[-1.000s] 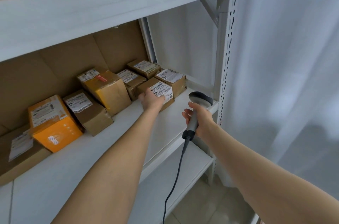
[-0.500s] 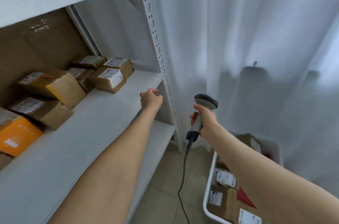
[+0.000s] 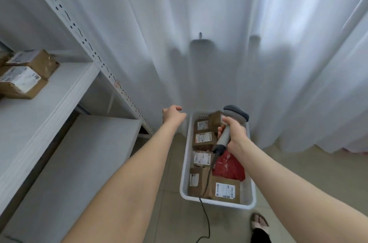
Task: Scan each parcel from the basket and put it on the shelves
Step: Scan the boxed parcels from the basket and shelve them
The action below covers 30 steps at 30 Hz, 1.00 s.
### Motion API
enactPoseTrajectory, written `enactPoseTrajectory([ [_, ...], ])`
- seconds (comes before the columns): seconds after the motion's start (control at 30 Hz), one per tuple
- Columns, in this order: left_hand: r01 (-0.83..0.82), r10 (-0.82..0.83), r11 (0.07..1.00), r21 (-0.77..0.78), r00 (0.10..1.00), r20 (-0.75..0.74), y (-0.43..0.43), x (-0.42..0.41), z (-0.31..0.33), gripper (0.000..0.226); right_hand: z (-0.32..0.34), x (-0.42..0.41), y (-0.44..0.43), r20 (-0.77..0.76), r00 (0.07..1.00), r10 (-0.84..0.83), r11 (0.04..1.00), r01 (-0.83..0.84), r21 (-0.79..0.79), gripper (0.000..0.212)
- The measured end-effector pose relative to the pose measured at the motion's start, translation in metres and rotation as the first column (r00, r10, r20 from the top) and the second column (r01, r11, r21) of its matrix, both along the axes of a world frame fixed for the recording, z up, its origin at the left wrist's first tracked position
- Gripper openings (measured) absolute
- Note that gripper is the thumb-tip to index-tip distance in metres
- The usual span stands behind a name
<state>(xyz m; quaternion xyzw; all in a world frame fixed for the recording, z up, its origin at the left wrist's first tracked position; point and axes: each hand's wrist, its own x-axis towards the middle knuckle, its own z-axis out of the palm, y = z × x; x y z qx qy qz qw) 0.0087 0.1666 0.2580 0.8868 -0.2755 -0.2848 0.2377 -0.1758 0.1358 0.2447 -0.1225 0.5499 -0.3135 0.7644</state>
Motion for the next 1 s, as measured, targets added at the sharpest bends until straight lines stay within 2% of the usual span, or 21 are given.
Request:
enactPoseTrajectory([
  [0.23, -0.012, 0.023, 0.993, 0.117, 0.996, -0.086, -0.073, -0.07, -0.062, 0.041, -0.06, -0.065, -0.074, -0.031, 0.999, 0.009, 0.996, -0.006, 0.087, 0.014],
  [0.43, -0.032, 0.066, 0.981, 0.189, 0.982, -0.178, -0.112, -0.103, -0.132, 0.041, -0.114, -0.089, -0.122, -0.059, 0.998, 0.016, 0.987, -0.007, 0.16, 0.018],
  [0.7, -0.052, 0.115, 0.962, 0.267, 0.967, -0.228, -0.139, -0.089, -0.228, 0.05, -0.217, -0.072, -0.148, -0.084, 0.995, 0.059, 0.974, -0.038, 0.223, 0.024],
  [0.87, -0.019, 0.079, 0.972, 0.233, 0.964, -0.253, -0.171, -0.067, -0.316, 0.063, -0.3, -0.043, -0.175, -0.053, 0.998, 0.022, 0.974, -0.01, 0.228, 0.025],
  [1.0, -0.041, 0.091, 0.982, 0.182, 0.957, -0.274, -0.202, -0.05, -0.392, 0.076, -0.373, -0.022, -0.202, -0.048, 0.999, -0.007, 0.984, 0.016, 0.175, 0.021],
])
